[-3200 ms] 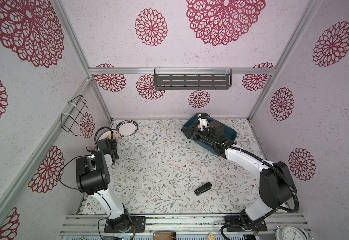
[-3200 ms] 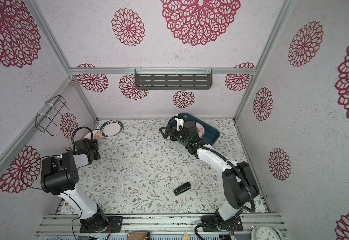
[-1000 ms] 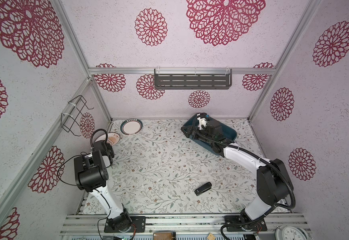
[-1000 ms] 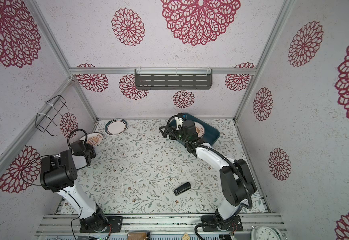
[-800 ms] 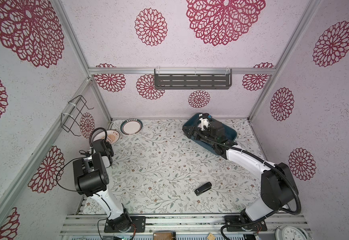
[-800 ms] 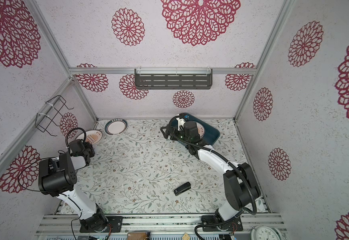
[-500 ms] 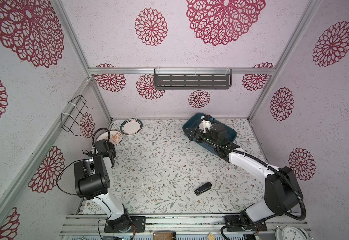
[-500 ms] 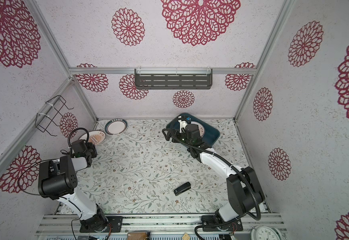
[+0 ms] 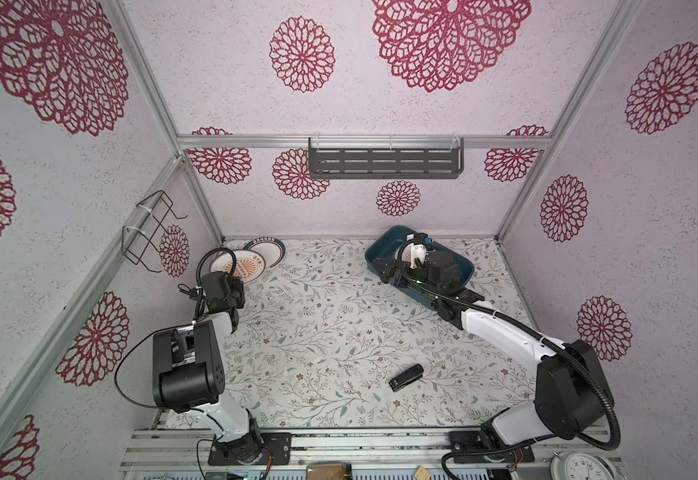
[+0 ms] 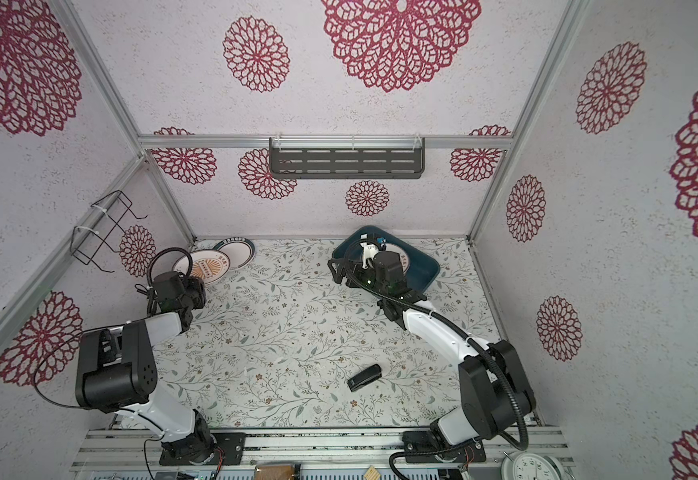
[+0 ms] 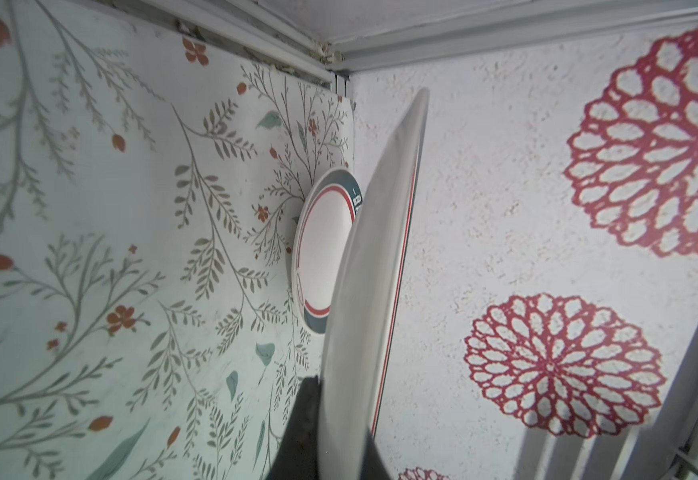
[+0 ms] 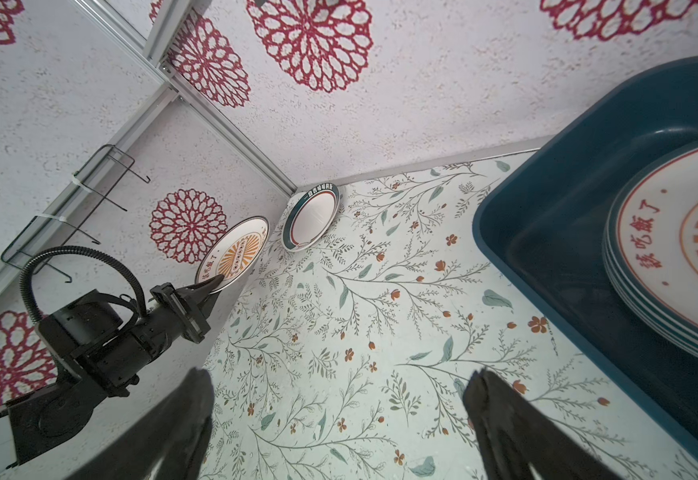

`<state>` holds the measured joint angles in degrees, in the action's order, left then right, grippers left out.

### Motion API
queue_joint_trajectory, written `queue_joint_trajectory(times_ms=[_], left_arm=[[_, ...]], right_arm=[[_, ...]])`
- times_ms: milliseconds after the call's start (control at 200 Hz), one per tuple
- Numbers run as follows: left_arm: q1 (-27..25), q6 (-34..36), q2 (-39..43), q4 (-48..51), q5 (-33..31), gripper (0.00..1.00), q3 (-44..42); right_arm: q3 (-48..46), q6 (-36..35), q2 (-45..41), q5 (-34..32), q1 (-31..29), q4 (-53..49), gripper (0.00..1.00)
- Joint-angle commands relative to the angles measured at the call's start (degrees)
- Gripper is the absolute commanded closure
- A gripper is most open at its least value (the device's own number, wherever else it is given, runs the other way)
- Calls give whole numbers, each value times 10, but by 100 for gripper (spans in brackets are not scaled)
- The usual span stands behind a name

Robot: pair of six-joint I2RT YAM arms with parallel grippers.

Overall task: Place the plates into the plastic bin on the countertop
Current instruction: 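Lift the orange-sunburst plate on edge with the left gripper away from the wall, then carry the plate toward the bin while the right gripper moves to meet it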

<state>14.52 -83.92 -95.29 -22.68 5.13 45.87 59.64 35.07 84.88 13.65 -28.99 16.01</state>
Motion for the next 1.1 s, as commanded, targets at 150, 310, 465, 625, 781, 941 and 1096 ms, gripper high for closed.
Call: queue_joint_trajectory(times_ms=[150,310,465,625,781,941,1096], left_arm=[[-29,67,75,65,35,100,14],[-42,84,90,86,76,100,16],[-65,110,77,82,128,100,31],[-96,125,43,39,197,100,61],[-135,146,9,36,242,100,112],[-171,147,-26,20,288,100,155],[-212,138,-62,-3,333,100,187]], right_arm=[[2,7,-28,-19,0,19,1],[5,17,-17,-20,1,28,1],[14,32,0,-15,2,32,1],[21,47,12,-8,7,32,1],[25,63,24,8,14,33,1],[29,75,37,19,17,32,2],[31,86,48,25,18,43,2]])
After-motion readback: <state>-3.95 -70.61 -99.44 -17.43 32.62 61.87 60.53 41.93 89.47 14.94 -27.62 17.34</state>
